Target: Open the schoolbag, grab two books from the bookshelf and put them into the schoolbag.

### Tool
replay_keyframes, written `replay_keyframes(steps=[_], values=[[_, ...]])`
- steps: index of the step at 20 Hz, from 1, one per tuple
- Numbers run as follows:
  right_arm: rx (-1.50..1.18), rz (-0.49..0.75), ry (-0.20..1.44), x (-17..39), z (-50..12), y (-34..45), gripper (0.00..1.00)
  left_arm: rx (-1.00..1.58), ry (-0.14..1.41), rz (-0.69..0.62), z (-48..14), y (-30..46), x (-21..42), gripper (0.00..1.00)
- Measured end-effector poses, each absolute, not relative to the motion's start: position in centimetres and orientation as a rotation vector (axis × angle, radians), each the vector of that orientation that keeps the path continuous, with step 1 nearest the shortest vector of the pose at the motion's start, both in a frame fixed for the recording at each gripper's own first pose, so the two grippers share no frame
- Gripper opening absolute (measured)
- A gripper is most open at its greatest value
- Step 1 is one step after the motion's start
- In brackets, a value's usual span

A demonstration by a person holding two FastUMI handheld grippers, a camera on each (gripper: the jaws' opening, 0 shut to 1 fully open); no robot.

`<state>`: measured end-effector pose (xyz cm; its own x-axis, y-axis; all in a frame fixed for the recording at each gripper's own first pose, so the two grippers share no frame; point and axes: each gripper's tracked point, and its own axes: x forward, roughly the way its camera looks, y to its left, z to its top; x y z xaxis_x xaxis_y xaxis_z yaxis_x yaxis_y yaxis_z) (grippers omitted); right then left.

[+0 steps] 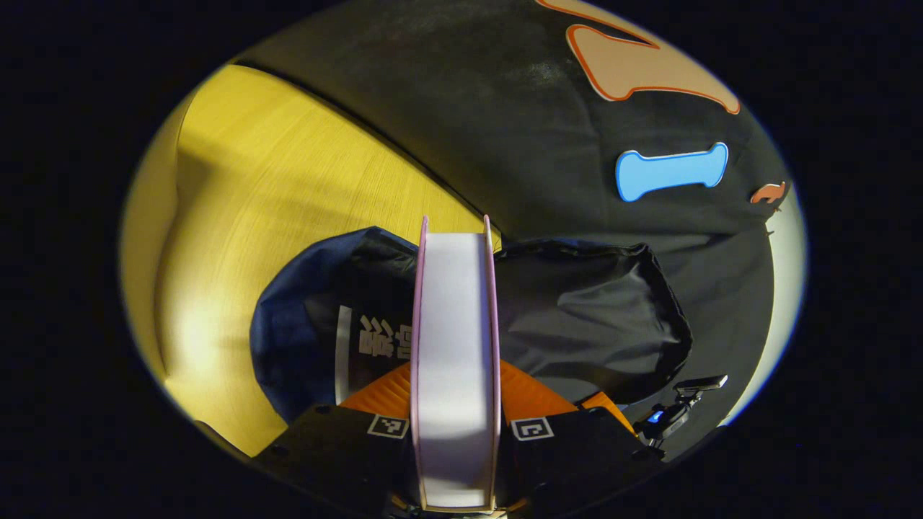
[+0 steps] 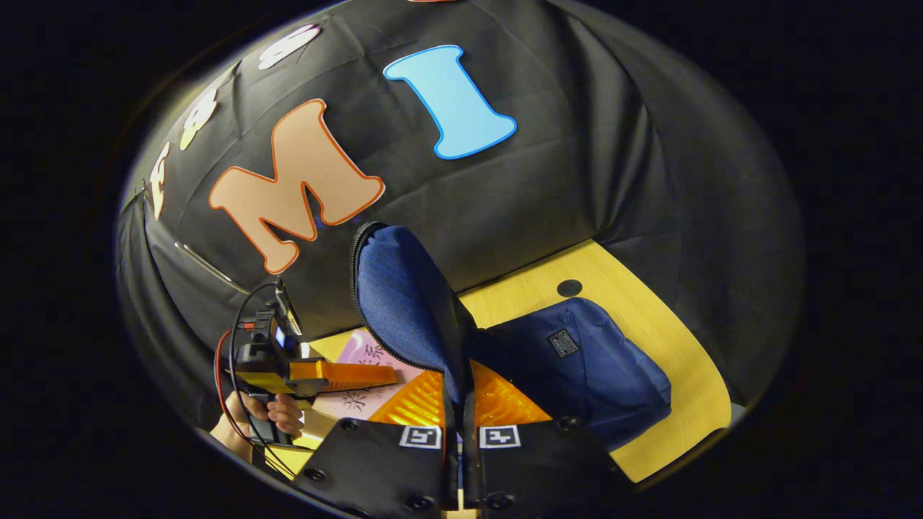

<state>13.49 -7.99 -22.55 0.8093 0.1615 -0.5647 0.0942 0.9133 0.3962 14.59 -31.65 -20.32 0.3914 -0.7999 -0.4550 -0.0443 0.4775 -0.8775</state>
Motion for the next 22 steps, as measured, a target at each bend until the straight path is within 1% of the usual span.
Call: replay_keyframes(steps=[2, 3, 4, 6, 9, 11, 12, 13, 14, 16, 17, 18, 20, 22], values=[[0.429, 0.04, 0.625, 13.5, -22.5, -7.8, 0.04, -1.023, 1.08, -0.585, -20.9, -32.7, 14.5, 0.35], [0.436, 0.04, 0.625, 13.6, -22.6, -7.8, 0.05, -1.063, 1.085, -0.572, -21.3, -33.3, 14.6, 0.38], [0.443, 0.039, 0.623, 13.6, -22.7, -7.7, 0.07, -1.1, 1.095, -0.563, -21.7, -33.8, 14.3, 0.37], [0.459, 0.038, 0.619, 13.8, -22.8, -7.7, 0.05, -1.155, 1.111, -0.559, -22.4, -34.6, 13.8, 0.37], [0.468, 0.042, 0.617, 14.0, -22.8, -7.7, 0.07, -1.214, 1.097, -0.549, -23.2, -35.6, 14.0, 0.37], [0.478, 0.044, 0.614, 14.2, -22.8, -7.5, 0.07, -1.246, 1.096, -0.551, -23.6, -36.2, 14.1, 0.38], [0.479, 0.046, 0.615, 14.1, -22.8, -7.3, 0.05, -1.27, 1.097, -0.55, -23.8, -36.5, 14.1, 0.36], [0.481, 0.049, 0.615, 14.1, -22.7, -7.3, 0.05, -1.293, 1.093, -0.55, -24.0, -36.9, 14.0, 0.38], [0.48, 0.049, 0.613, 14.2, -22.7, -7.2, 0.07, -1.314, 1.085, -0.548, -24.3, -37.1, 14.0, 0.37], [0.481, 0.05, 0.612, 14.2, -22.7, -7.2, 0.06, -1.35, 1.086, -0.549, -24.8, -37.6, 13.8, 0.37], [0.482, 0.05, 0.612, 14.2, -22.6, -7.3, 0.06, -1.36, 1.091, -0.548, -25.1, -37.8, 13.7, 0.36], [0.483, 0.049, 0.611, 14.2, -22.6, -7.3, 0.05, -1.367, 1.098, -0.55, -25.3, -38.1, 13.6, 0.39], [0.489, 0.046, 0.612, 14.2, -22.7, -7.5, 0.07, -1.364, 1.115, -0.548, -25.8, -38.4, 13.5, 0.37], [0.495, 0.046, 0.611, 14.1, -22.7, -7.5, 0.07, -1.356, 1.115, -0.543, -25.7, -38.2, 13.6, 0.39]])
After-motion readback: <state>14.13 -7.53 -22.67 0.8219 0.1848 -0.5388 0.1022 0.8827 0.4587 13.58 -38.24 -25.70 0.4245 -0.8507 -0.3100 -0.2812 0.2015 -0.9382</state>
